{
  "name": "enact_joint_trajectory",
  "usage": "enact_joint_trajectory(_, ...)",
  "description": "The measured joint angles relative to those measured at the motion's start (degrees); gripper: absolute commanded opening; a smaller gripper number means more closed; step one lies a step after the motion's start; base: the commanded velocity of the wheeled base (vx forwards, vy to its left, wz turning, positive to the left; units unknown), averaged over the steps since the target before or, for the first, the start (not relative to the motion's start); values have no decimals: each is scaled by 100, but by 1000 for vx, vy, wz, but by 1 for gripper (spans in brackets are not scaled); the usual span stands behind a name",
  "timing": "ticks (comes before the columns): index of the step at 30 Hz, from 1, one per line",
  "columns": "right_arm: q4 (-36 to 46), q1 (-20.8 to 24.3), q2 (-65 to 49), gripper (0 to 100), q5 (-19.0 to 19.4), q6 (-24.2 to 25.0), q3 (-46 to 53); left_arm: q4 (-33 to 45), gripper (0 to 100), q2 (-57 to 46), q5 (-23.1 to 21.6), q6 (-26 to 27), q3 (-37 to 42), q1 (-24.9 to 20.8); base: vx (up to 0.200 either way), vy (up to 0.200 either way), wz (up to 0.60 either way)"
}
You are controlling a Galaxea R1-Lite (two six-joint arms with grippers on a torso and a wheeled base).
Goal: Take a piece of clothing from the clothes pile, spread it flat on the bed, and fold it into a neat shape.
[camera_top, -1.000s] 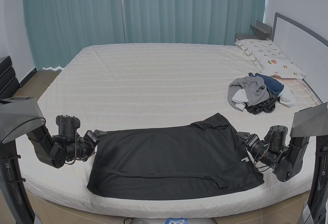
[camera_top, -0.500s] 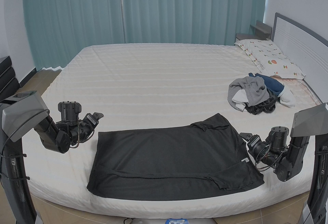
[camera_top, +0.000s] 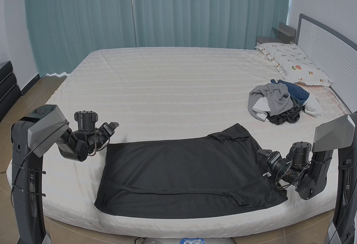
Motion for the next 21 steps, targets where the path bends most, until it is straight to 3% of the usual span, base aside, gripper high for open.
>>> enact_joint_trajectory(14,-45,37,138,100,12,-11,30,-107,100,369,-119,246,-13,59,0,0,0)
enact_joint_trajectory(21,-45,37,144,100,12,-15,30,-412,100,375,-385,369,179,9,0,0,0)
